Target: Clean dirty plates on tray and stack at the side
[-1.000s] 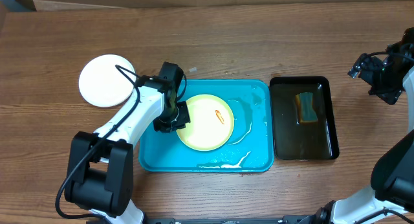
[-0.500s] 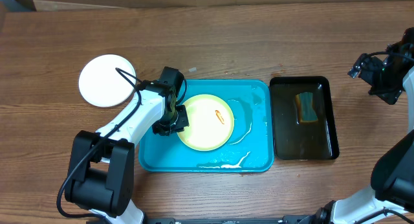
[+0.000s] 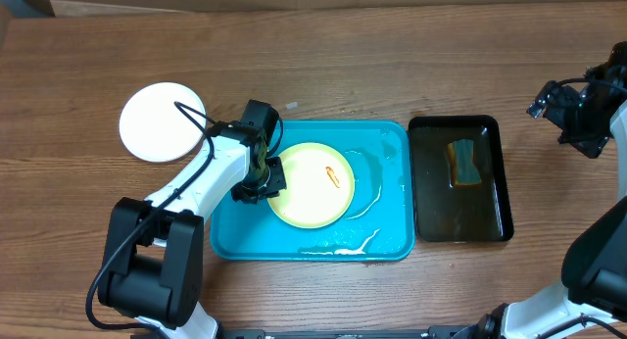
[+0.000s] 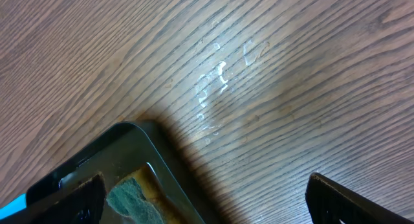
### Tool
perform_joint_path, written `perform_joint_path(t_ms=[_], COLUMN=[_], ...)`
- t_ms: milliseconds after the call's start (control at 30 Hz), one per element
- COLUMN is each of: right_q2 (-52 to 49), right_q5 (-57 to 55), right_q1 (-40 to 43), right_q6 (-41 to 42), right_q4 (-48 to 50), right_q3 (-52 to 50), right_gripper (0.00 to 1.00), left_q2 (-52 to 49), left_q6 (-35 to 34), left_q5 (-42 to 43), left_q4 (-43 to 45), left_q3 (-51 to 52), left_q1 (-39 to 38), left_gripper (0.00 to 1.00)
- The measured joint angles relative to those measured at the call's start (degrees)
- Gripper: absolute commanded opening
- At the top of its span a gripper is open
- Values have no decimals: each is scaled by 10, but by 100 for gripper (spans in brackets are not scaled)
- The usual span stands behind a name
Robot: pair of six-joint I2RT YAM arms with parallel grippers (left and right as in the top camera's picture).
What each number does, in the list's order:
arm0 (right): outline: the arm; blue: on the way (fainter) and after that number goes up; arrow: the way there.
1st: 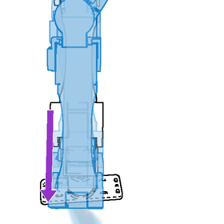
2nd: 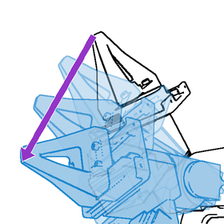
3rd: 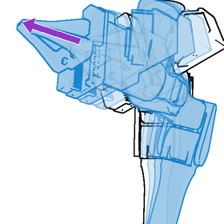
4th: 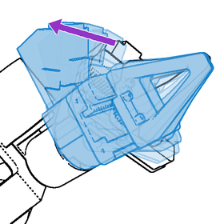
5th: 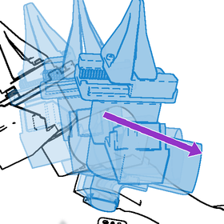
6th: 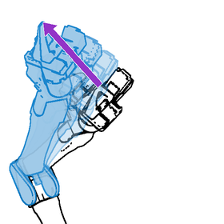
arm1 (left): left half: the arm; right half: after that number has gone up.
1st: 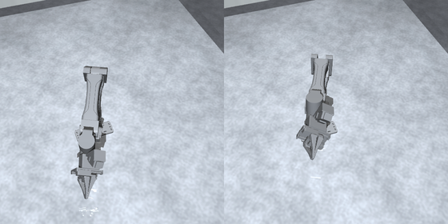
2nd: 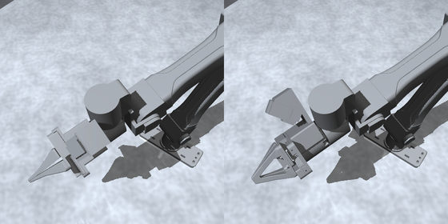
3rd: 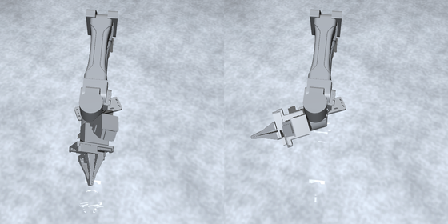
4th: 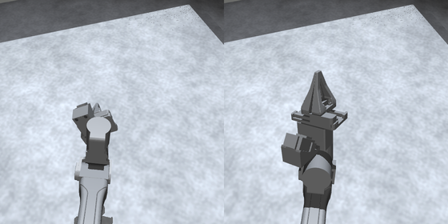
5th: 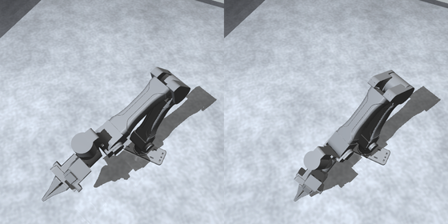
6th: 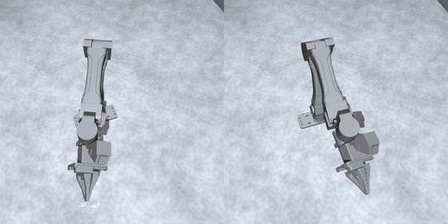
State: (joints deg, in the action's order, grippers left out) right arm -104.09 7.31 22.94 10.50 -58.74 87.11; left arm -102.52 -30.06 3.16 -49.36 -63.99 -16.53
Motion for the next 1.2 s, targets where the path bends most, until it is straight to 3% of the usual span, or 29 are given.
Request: perform_joint_path(t_ms=[1200], right_q2=[0], right_q5=[0], right_q1=[0], right_q6=[0], right_q4=[0], right_q3=[0], right_gripper=[100], left_q2=[0], left_q6=[-76], left_q5=[35], left_q4=[87], left_q3=[20], left_q1=[0], left_gripper=[21])
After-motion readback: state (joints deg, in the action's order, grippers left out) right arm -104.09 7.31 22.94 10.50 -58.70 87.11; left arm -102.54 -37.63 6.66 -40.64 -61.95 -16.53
